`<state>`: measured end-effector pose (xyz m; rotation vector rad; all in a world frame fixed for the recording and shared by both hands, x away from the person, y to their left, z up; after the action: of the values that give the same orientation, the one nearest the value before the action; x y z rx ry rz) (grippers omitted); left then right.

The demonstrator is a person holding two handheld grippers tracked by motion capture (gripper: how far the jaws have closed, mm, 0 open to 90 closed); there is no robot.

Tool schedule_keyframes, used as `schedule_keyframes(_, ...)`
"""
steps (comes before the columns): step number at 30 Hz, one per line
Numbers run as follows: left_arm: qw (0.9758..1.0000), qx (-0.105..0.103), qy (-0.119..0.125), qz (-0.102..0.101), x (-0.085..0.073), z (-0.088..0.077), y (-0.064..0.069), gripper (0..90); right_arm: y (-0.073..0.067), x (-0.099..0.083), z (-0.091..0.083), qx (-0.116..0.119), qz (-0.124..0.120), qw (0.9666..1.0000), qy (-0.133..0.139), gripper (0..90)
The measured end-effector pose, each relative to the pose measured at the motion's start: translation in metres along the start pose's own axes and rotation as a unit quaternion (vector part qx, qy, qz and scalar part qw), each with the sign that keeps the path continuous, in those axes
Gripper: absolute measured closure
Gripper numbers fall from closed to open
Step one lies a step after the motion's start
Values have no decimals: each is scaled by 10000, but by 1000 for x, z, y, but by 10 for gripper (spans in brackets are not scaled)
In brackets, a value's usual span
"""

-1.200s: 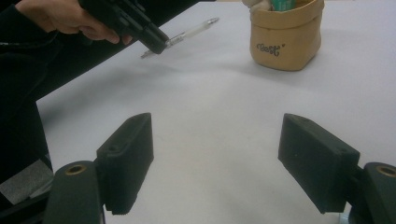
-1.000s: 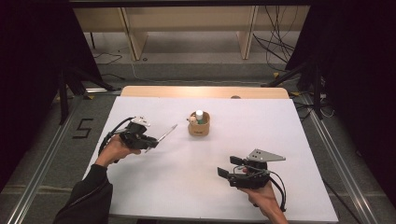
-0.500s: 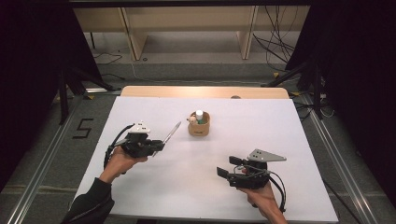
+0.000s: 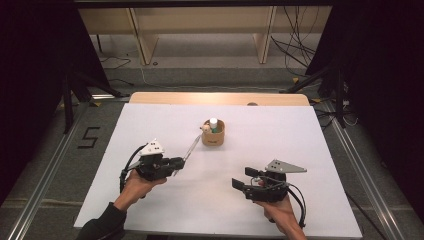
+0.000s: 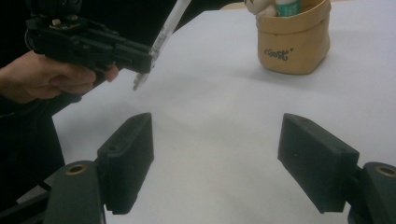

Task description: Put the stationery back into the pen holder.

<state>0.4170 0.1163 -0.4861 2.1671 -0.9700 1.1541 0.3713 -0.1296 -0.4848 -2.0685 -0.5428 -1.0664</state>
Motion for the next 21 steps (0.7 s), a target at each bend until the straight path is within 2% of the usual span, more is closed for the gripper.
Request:
schedule_keyframes(5, 9999, -6, 146, -67, -2, 2, 8, 762, 0, 1, 1, -24, 85, 10000, 22, 278)
schedule_keyframes(12, 9996, -52, 256, -64, -2, 5, 19, 761, 0, 4, 3, -33, 339, 9994, 105, 282)
schedule_keyframes(21, 9996, -171, 236, -71, -7, 9, 32, 761, -4, 10, 14, 171, 726, 9970, 194, 298)
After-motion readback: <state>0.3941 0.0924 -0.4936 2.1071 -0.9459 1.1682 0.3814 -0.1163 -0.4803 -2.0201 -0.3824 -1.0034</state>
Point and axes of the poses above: each handheld gripper's, and its own axes: z roughly forward along the jaws, x roughly out of its top, y roughly to its right, the point moved 8 cm from there along z, roughly forward along the jaws, and after that the axes turned 5 degrees about z, right-handed, at the moved point
